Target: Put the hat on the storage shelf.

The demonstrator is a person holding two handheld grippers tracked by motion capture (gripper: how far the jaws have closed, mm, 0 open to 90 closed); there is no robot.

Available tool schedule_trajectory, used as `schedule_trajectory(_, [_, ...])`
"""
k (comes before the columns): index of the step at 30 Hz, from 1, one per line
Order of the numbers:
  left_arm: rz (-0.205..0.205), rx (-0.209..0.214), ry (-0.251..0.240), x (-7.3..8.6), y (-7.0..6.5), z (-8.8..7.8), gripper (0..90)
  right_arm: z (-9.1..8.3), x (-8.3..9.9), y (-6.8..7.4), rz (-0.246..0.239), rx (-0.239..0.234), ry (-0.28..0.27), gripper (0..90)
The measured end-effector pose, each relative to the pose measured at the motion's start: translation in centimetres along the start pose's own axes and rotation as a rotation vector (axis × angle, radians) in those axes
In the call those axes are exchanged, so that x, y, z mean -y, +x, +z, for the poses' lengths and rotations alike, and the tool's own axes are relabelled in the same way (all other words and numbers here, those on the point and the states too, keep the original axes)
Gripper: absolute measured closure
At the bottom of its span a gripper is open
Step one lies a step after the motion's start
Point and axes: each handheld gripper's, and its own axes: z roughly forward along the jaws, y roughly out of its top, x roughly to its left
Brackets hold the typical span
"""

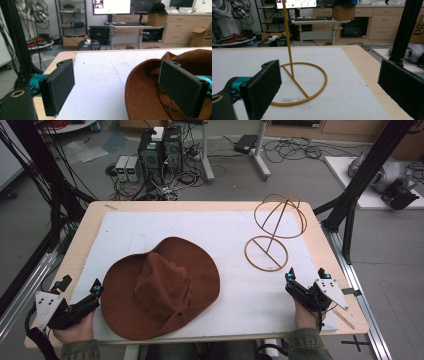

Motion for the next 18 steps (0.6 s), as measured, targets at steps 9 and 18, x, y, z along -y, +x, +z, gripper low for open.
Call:
schedule_trajectory(9, [-0.003,0.002,0.003,0.02,-0.12,0.11,14.3,-0.07,0.01,-0.04,0.001,0.000,0.001,4.2])
schedule_trajectory(18, [-0.005,0.006,0.003,-0.05,0.10,0.05,14.3,-0.06,0.04,-0.13,0.004,-0.004,0.003,4.2])
